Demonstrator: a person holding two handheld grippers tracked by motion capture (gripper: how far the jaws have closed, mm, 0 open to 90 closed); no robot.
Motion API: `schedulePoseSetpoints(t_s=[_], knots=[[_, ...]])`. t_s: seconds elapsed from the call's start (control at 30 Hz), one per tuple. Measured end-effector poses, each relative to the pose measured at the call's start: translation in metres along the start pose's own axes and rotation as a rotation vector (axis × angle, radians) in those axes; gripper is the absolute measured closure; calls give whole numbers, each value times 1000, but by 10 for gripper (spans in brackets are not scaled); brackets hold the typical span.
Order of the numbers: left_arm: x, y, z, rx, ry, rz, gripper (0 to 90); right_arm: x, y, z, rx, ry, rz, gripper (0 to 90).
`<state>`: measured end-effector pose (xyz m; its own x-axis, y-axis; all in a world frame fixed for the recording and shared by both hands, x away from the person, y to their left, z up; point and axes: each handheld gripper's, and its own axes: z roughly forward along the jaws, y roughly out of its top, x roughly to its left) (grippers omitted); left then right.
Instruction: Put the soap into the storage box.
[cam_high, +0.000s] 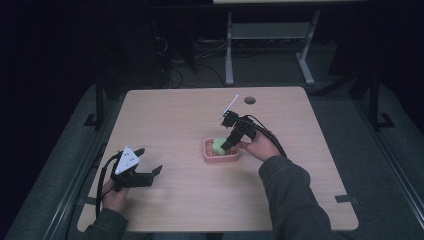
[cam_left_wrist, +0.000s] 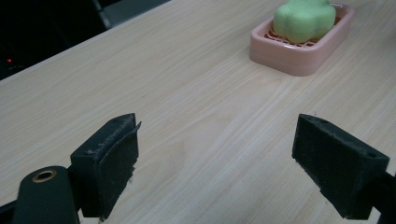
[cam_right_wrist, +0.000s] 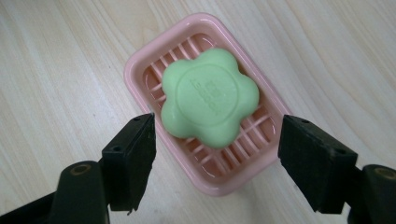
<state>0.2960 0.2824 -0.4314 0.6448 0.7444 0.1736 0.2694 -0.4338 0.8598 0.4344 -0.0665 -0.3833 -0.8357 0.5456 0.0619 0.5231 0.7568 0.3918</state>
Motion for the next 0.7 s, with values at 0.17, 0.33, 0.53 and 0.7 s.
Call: schedulePoseSetpoints(t_s=[0.17, 0.33, 0.53, 0.7], knots=[[0, 0, 0, 1, 2, 2, 141, -1, -8, -5, -12, 0, 10, 273], [0, 0, 0, 6, 1, 3, 141, -5, -19, -8, -11, 1, 31, 273], [0, 0, 0, 4, 2, -2, 141, -8, -33, -11, -15, 9, 48, 271], [-1, 0, 0, 11, 2, 4, 141, -10, -42, -15, -19, 10, 56, 271]])
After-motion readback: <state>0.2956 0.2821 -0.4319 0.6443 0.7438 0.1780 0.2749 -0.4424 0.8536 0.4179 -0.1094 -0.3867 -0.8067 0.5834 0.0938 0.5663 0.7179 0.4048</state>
